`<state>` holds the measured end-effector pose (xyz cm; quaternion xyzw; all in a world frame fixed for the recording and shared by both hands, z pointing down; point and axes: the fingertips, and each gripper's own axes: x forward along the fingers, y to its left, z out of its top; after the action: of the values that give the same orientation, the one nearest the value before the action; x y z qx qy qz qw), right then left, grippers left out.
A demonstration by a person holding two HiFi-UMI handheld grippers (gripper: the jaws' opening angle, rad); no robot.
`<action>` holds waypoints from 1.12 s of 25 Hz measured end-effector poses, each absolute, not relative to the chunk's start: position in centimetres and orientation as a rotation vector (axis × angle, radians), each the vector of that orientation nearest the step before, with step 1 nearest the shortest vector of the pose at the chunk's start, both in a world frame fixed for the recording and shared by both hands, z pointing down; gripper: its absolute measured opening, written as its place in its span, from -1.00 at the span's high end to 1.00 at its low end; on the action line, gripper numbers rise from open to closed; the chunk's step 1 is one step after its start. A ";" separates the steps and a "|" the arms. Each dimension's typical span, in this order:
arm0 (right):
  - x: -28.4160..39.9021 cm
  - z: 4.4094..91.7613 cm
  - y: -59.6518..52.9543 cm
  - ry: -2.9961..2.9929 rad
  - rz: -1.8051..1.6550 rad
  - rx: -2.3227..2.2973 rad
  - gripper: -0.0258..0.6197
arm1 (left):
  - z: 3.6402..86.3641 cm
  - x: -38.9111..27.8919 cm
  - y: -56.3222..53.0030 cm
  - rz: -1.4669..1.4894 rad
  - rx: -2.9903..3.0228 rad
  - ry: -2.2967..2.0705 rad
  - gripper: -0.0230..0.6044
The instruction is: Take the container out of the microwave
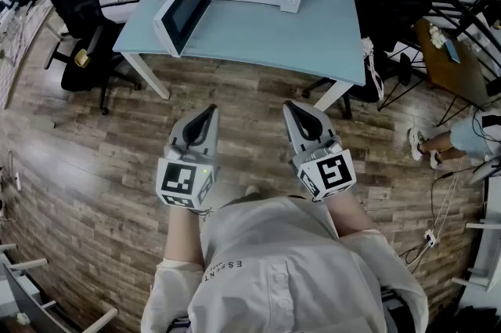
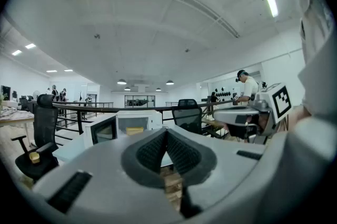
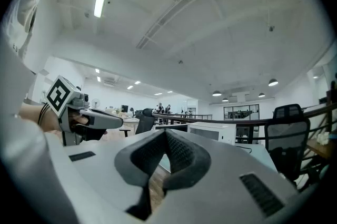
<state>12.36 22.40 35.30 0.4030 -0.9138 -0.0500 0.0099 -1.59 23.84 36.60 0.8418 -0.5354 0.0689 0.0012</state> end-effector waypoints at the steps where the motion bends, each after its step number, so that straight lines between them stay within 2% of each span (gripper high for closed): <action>1: 12.3 35.3 22.2 -2.853 -0.153 1.263 0.87 | 36.6 -1.6 23.7 0.218 2.647 -1.678 0.95; 18: 11.8 36.3 20.1 -2.805 -0.151 1.315 0.86 | 37.5 -2.6 21.5 0.201 2.661 -1.625 0.95; 19: 11.7 36.4 19.8 -2.806 -0.136 1.307 0.81 | 37.6 -2.8 21.4 0.198 2.658 -1.624 0.95; 20: 11.5 36.5 19.6 -2.811 -0.121 1.299 0.51 | 37.7 -2.9 21.2 0.195 2.654 -1.622 0.95; 21: 11.4 36.6 19.4 -2.811 -0.111 1.295 0.38 | 37.8 -3.1 21.0 0.191 2.650 -1.621 0.95; 28: 10.3 37.2 17.2 -2.798 -0.092 1.254 0.38 | 38.5 -4.0 19.2 0.187 2.609 -1.617 0.95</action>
<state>10.28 17.21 37.20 0.4084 -0.9115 -0.0299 0.0372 -4.03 19.21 38.55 0.8480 -0.5255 0.0608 0.0332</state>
